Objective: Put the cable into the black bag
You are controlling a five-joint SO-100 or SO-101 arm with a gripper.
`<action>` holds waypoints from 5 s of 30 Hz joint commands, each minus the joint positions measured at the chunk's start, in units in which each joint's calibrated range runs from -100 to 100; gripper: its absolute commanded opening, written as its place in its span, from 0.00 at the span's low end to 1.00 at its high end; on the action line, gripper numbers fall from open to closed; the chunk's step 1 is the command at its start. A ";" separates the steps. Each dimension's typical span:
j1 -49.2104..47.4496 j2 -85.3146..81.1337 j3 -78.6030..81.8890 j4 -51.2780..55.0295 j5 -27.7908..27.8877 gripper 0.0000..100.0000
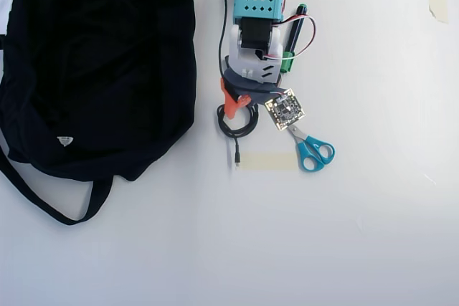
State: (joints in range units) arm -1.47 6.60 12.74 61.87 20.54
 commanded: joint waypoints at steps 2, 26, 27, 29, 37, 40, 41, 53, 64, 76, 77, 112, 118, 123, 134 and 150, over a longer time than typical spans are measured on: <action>1.47 -0.46 -2.04 -1.84 0.12 0.19; 1.99 12.49 -13.90 -1.84 0.23 0.19; 1.99 12.49 -13.90 -1.84 0.23 0.20; 1.92 12.74 -13.90 -1.84 0.18 0.24; 2.07 14.98 -13.72 -1.84 0.12 0.29; 2.29 15.72 -13.72 -1.84 0.12 0.29; 2.44 16.06 -13.72 -1.84 0.12 0.29; 2.74 19.21 -13.72 -1.84 0.12 0.28; 3.04 19.21 -13.45 -1.67 0.12 0.26; 3.04 19.13 -13.72 -1.49 0.12 0.02; 3.04 19.13 -13.72 -1.41 0.12 0.02; -0.40 17.63 -42.83 25.55 -0.56 0.02; -1.00 17.63 -48.58 30.20 -14.98 0.02; -1.30 17.63 -51.28 30.81 -23.79 0.02; -1.90 15.06 -51.01 31.41 -29.82 0.02; -2.35 -12.91 -10.04 12.46 -35.74 0.02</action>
State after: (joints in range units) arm -3.38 5.35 -11.24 84.20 -15.02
